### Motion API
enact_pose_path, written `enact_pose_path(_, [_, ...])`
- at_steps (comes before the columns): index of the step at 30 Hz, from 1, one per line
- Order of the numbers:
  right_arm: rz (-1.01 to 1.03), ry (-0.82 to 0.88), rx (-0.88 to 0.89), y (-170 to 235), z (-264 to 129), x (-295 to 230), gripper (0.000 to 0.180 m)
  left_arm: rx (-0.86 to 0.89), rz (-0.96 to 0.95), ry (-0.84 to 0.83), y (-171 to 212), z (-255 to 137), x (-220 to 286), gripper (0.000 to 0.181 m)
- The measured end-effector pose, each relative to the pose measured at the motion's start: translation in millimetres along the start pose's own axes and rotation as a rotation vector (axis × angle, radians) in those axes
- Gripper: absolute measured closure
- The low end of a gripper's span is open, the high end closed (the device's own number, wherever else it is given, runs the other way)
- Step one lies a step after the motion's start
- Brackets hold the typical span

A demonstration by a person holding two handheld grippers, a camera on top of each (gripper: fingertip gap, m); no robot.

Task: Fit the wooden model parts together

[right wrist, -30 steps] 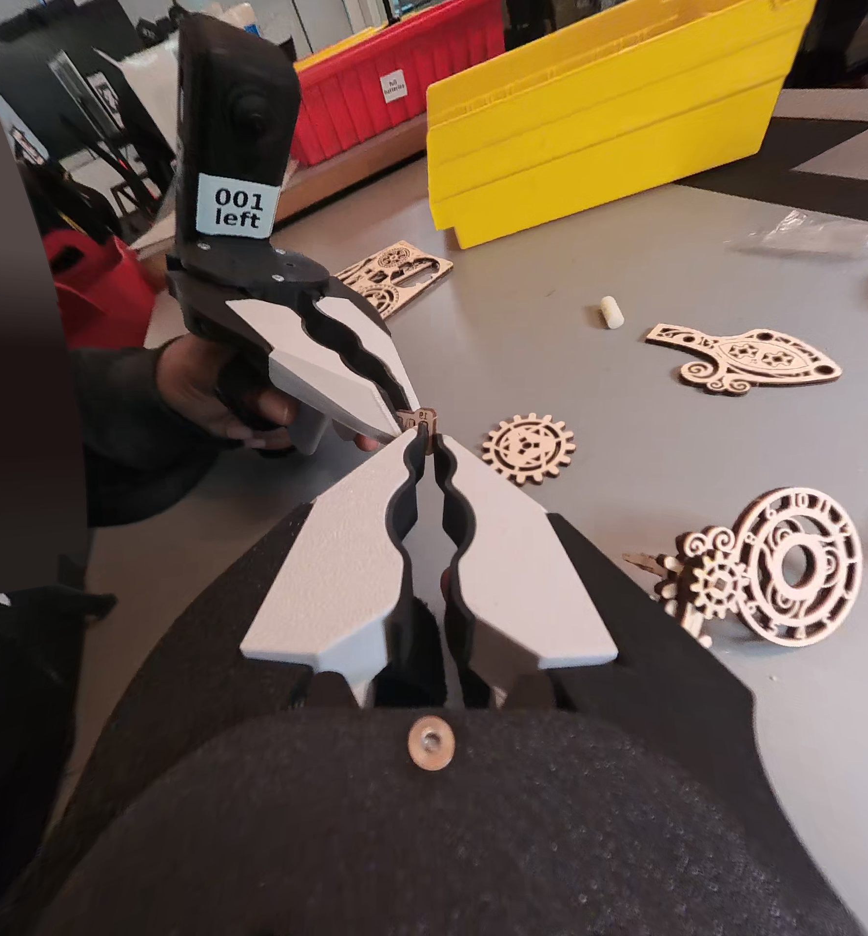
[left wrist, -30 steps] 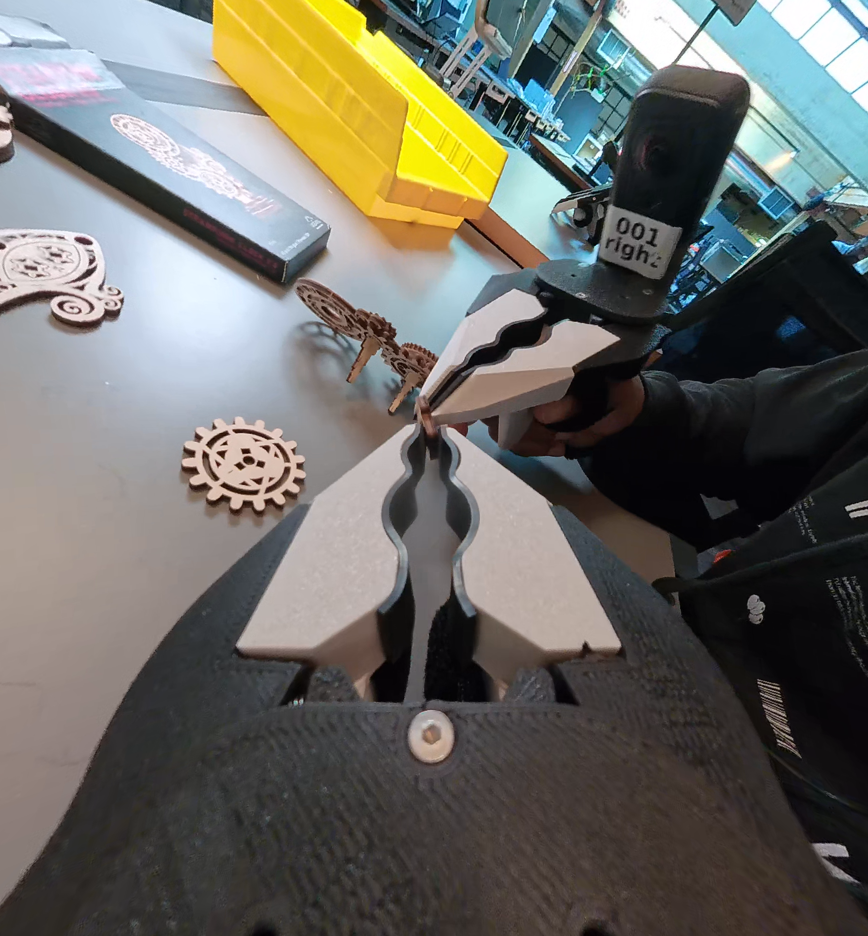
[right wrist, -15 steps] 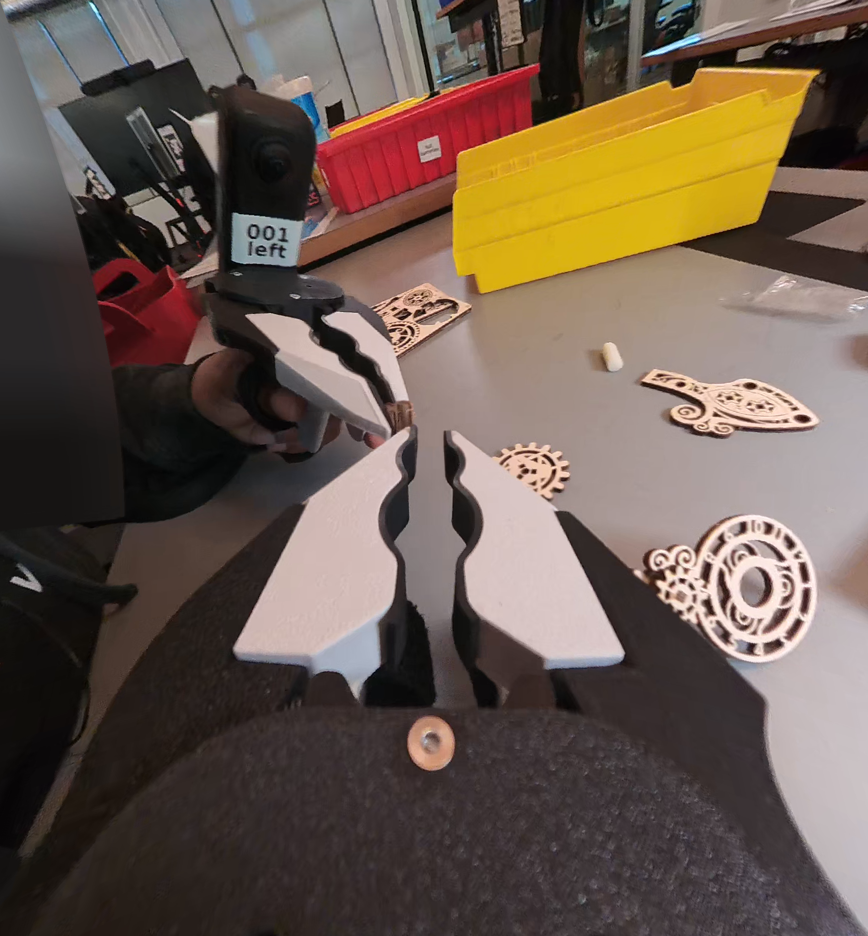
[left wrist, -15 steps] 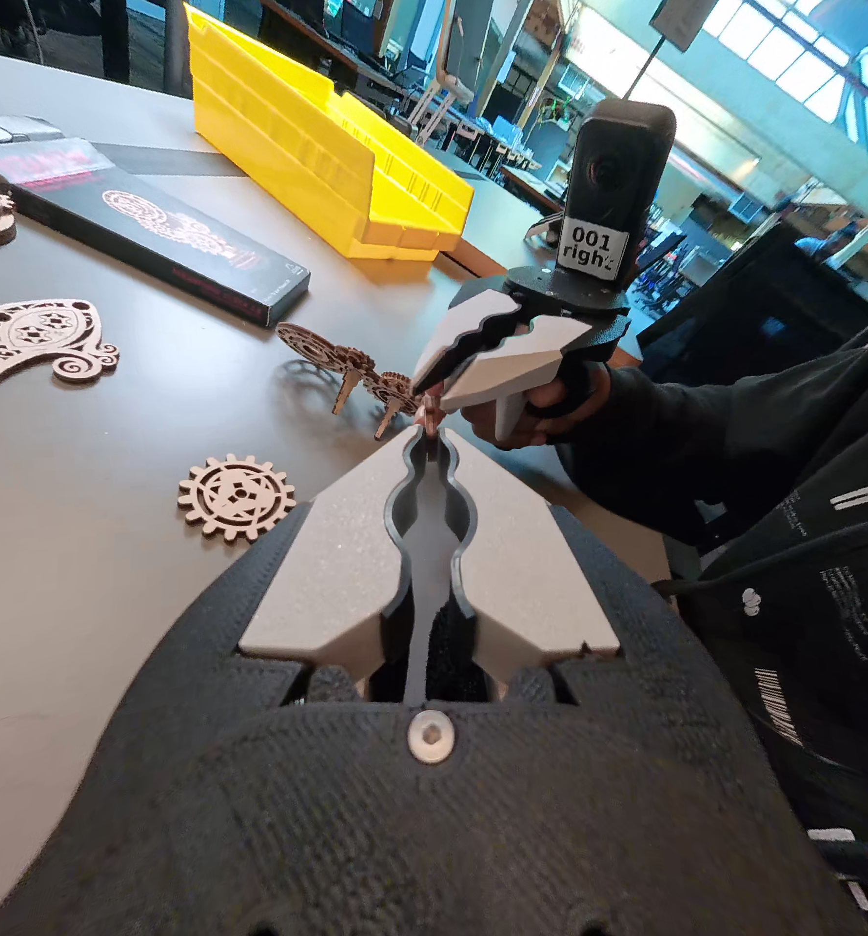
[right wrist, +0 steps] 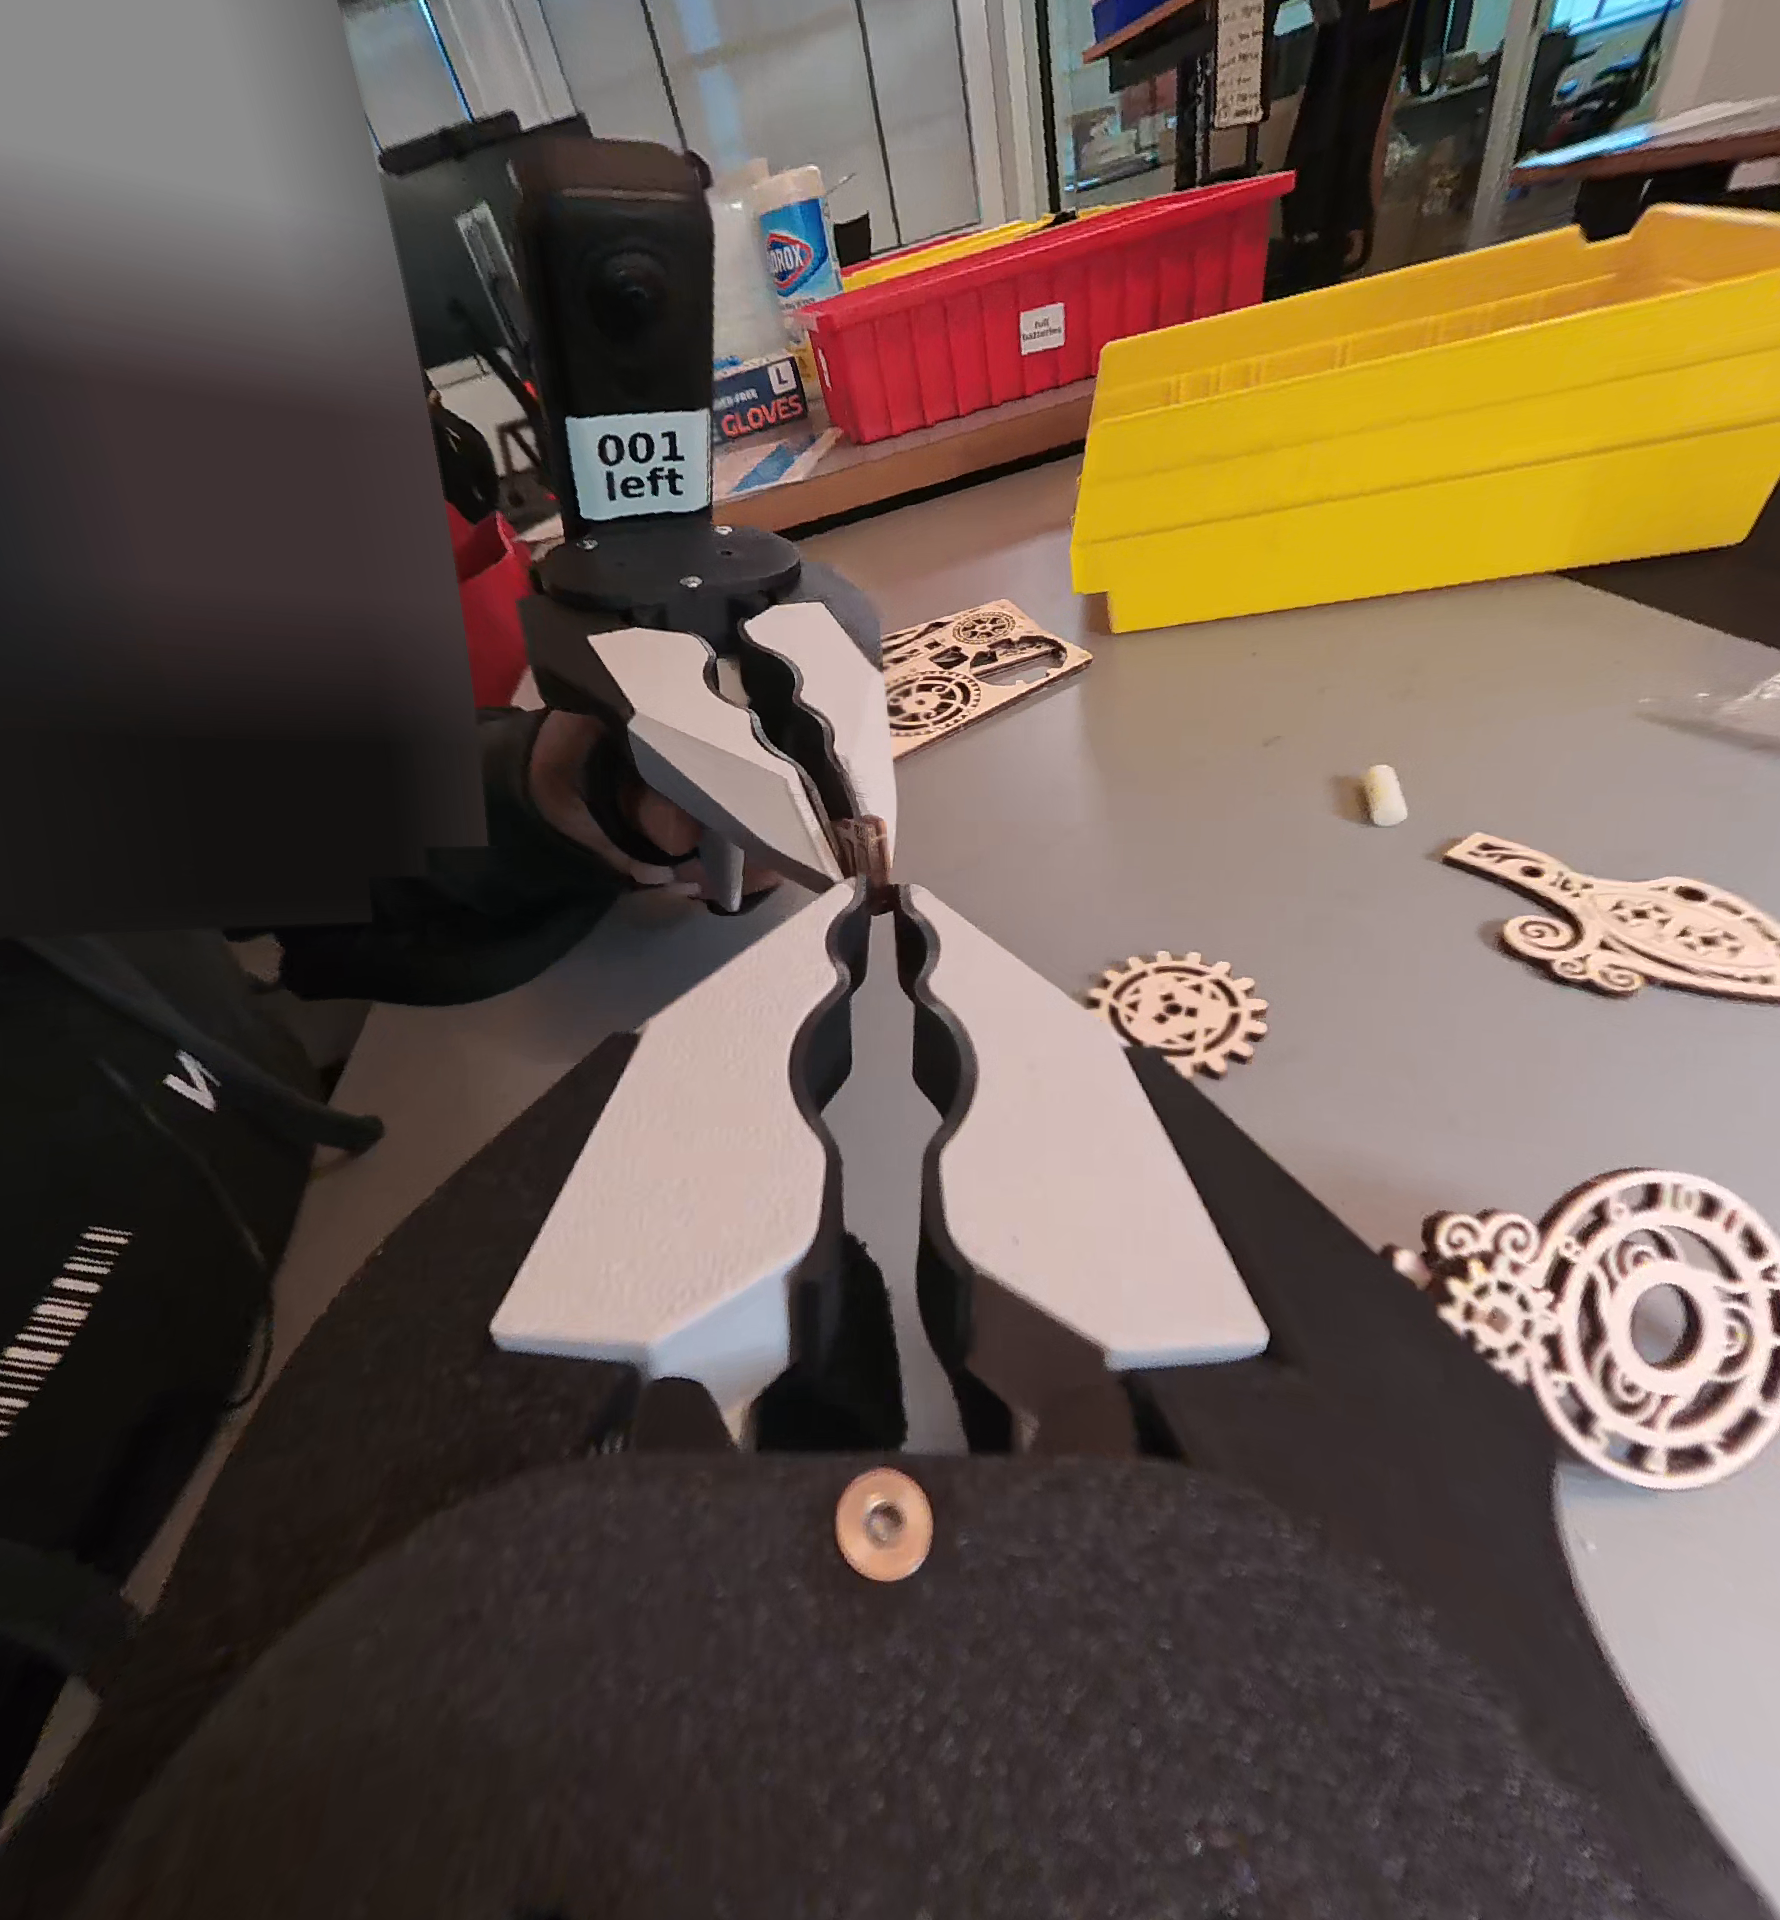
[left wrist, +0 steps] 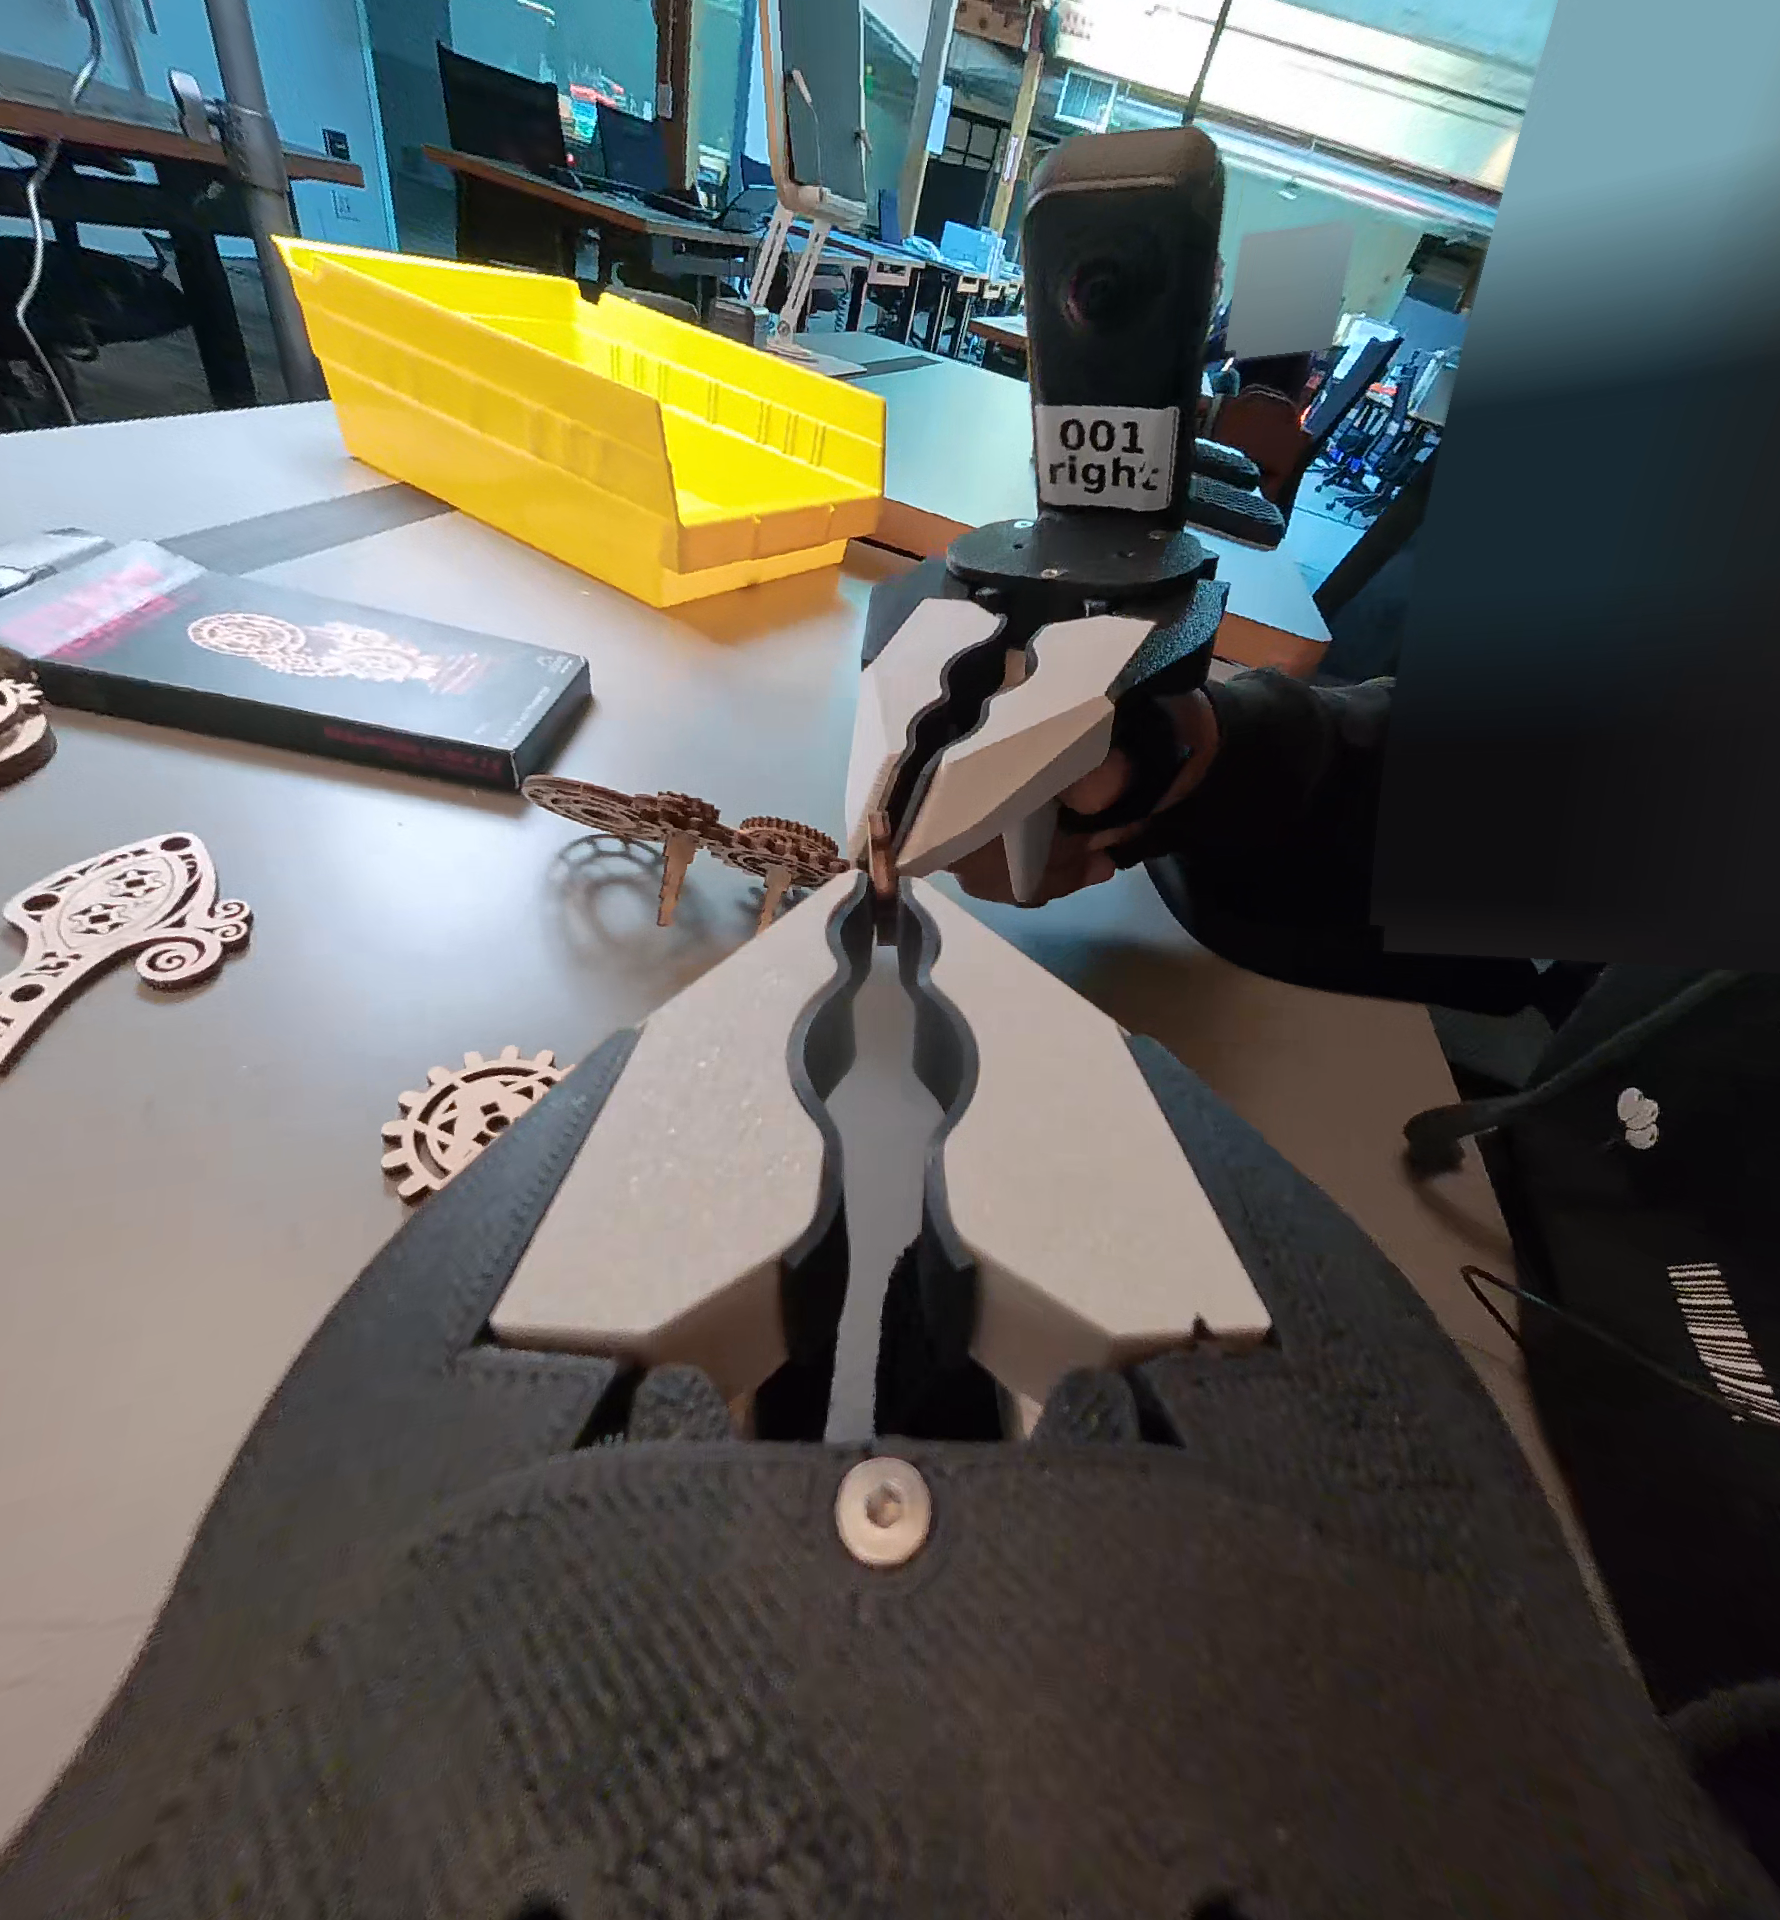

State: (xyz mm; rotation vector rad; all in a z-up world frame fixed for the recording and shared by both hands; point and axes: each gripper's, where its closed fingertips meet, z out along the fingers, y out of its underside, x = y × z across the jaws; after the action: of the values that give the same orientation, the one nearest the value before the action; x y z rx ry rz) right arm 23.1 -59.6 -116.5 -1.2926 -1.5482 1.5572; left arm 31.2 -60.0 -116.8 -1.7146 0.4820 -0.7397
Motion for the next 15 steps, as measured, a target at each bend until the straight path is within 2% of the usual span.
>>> enact_pose_path(9, [0.160,0.032,0.043,0,5,9,0.178,0.013,-0.054,-0.050,1,-1,-11,0.179])
enact_pose_path(15, [0.084,0.161,0.002,5,9,20,0.176,-0.018,-0.118,-0.111,7,0,-21,0.179])
